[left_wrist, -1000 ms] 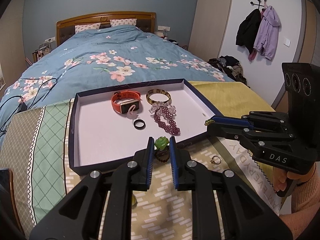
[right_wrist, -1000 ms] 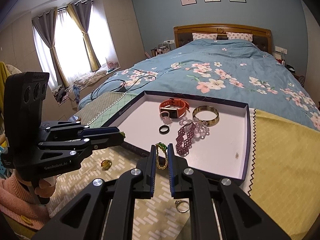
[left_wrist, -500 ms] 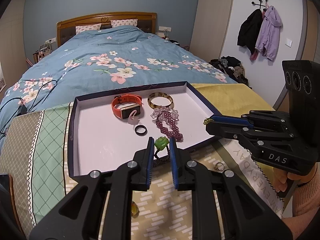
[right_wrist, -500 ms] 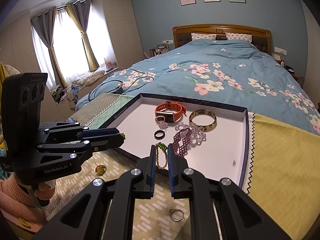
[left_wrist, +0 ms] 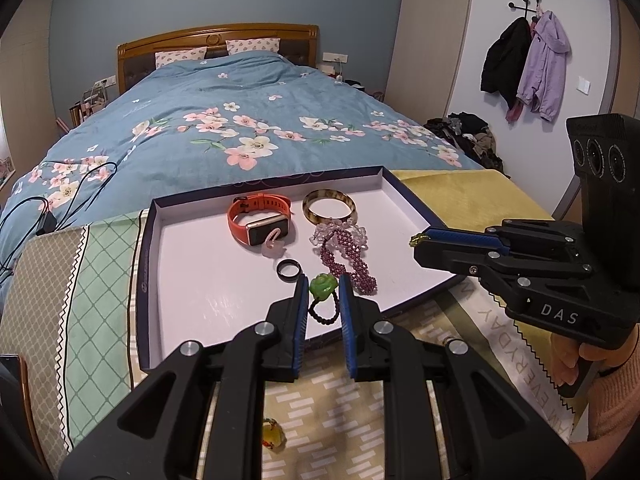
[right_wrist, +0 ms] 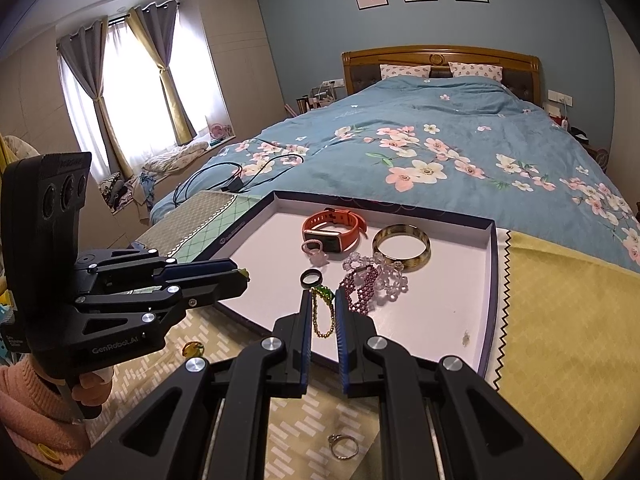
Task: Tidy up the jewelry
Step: 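Carry the green ring with the left gripper while the right carries the gold ring to the tray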
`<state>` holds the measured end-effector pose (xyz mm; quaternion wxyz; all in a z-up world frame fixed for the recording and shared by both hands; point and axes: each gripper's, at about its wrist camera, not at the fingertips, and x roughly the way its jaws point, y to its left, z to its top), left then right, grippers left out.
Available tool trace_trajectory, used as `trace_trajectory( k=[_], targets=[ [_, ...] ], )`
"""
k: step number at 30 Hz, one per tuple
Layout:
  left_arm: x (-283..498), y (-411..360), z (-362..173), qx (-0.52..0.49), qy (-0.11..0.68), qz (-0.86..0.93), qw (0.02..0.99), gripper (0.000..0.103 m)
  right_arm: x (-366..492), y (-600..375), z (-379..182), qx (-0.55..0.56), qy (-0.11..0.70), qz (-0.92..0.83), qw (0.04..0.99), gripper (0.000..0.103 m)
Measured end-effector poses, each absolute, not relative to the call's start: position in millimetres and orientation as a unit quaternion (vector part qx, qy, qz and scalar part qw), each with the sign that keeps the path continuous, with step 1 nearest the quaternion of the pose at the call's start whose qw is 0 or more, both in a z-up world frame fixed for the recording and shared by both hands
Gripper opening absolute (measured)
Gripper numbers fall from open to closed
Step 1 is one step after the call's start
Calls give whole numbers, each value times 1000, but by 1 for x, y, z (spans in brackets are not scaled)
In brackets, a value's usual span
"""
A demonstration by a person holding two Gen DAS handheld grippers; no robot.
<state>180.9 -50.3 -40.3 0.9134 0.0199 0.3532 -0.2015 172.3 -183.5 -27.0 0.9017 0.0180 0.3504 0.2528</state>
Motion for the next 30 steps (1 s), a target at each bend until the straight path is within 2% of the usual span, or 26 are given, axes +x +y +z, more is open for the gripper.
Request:
trace_trajectory(
  k=[30],
  targets=[
    [208,-57,-56,22,369,-184,911,16,198,-177,-47,14,381,248,891,9]
  ],
)
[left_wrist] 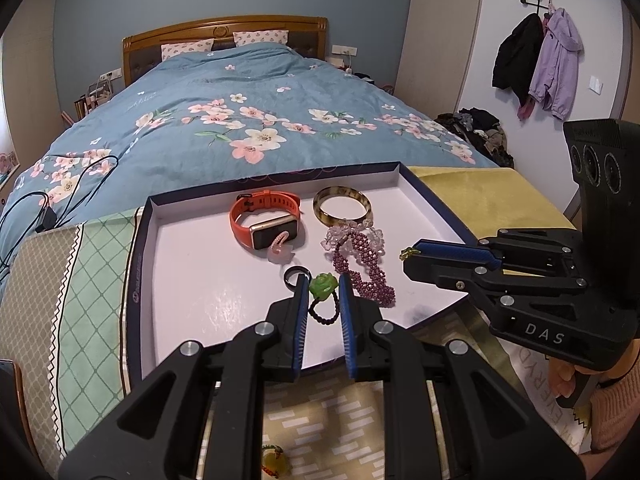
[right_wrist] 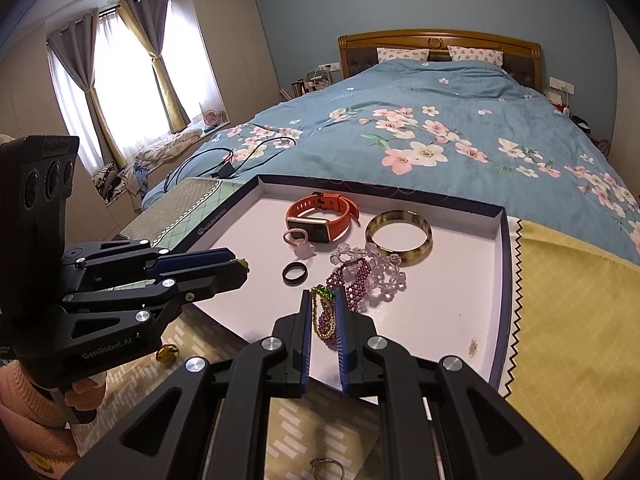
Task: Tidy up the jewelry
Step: 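Carry the green ring with the left gripper while the right carries the gold ring to the tray, then lower both rings into the tray while opening both grippers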
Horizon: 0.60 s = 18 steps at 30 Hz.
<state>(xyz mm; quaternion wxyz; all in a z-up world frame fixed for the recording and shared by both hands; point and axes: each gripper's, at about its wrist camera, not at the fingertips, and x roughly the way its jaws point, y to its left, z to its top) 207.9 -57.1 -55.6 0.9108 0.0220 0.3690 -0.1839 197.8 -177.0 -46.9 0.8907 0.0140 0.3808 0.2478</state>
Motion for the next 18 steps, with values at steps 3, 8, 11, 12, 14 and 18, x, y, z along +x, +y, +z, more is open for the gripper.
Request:
trace_trajectory(
  k=[3,8,11,12,14,18],
  targets=[
    [211,-58,-59,22,373,-182,909,16,201,-176,-51,14,386,247,889,9],
    [216,-60,-63,22,378,-179,908,16,203,-175,-53,12,391,246,887,9],
    [218,-60,-64,20,380,-178,907,16,204,-174,-53,12,392,246,887,9],
    [218,-61,-64,20,380,-178,907,16,205,-174,-54,12,392,246,886,9],
    [219,-61,-65,20,381,-178,907,16,205,-174,-54,12,393,245,886,10],
    [221,-61,-68,19,383,-176,907,16,207,-173,-55,11,394,245,886,9]
  ],
)
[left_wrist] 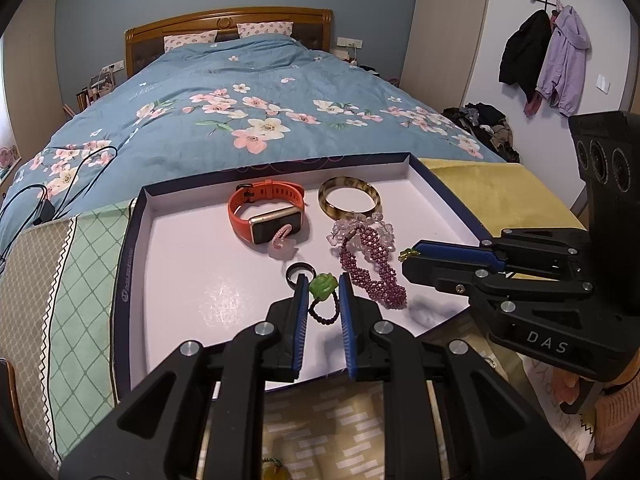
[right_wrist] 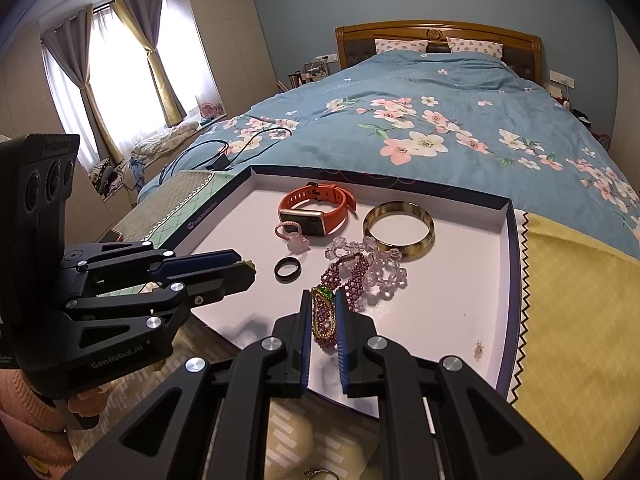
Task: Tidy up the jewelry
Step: 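Lower both rings into the tray while opening both grippers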
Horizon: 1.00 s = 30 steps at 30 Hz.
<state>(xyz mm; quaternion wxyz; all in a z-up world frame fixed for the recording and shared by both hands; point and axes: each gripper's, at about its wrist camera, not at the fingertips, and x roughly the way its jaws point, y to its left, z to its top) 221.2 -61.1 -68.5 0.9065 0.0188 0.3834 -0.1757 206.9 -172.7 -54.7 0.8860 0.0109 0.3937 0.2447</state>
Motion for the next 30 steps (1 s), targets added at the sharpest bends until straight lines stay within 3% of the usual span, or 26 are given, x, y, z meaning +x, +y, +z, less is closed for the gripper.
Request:
trace_trajectory(
  k=[30],
  targets=[
    [245,-58,-90,1,418,-159,895,16,223,-163,-68,0,419,235,877,10]
  ],
)
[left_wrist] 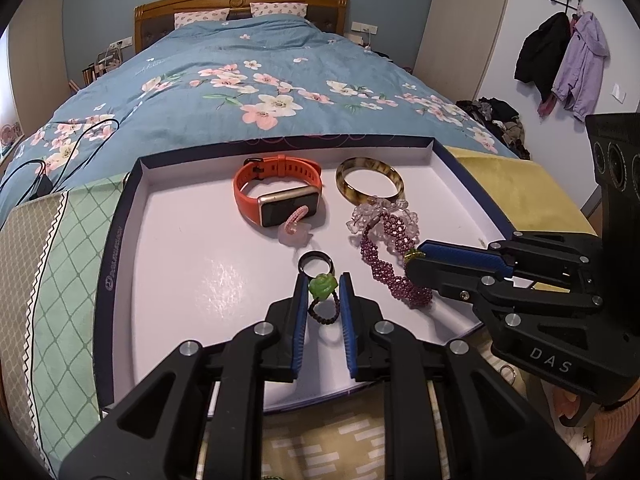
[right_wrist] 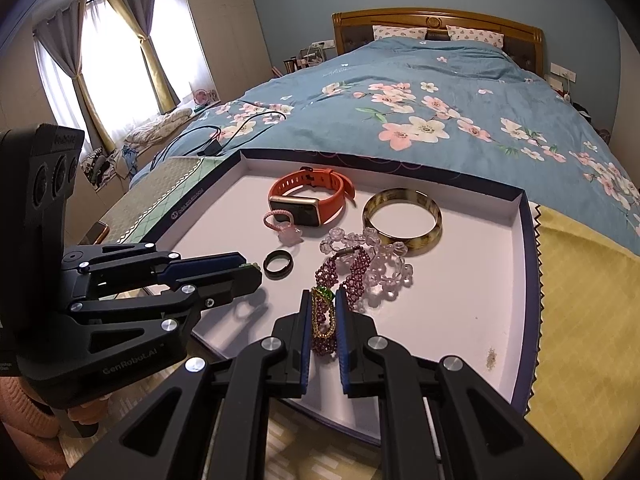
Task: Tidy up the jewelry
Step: 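Lower both rings into the tray while opening both grippers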
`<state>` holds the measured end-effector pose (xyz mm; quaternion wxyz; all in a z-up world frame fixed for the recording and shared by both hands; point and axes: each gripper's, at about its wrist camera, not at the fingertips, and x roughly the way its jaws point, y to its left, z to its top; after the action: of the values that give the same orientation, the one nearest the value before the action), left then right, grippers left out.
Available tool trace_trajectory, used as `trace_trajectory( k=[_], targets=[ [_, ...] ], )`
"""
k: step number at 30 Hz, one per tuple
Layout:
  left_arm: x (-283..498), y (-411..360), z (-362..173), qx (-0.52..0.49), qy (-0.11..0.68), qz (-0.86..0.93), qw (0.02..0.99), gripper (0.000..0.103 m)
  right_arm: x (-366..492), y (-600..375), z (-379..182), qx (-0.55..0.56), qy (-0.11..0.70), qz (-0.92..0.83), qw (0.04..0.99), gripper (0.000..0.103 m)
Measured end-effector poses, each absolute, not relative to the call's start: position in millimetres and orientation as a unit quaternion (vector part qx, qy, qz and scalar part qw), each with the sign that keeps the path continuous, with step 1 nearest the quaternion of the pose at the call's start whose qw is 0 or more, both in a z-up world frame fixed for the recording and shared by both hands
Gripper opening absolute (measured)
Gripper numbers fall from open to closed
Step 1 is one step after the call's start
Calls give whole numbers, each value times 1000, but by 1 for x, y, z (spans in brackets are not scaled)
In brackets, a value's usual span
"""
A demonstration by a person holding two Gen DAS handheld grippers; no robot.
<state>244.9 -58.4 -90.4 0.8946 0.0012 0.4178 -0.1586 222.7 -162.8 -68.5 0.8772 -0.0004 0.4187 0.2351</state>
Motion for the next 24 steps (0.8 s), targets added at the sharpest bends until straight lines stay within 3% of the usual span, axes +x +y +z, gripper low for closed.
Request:
trace_trajectory(
  k=[12,24],
  targets=[
    [249,-61,-95,-2,425,-163,890,17,228,-166,-74,9,426,221,878,13],
    [235,-57,-81,1,389,-158,908,48,217,-180,-61,33,405,216,888,25]
  ],
)
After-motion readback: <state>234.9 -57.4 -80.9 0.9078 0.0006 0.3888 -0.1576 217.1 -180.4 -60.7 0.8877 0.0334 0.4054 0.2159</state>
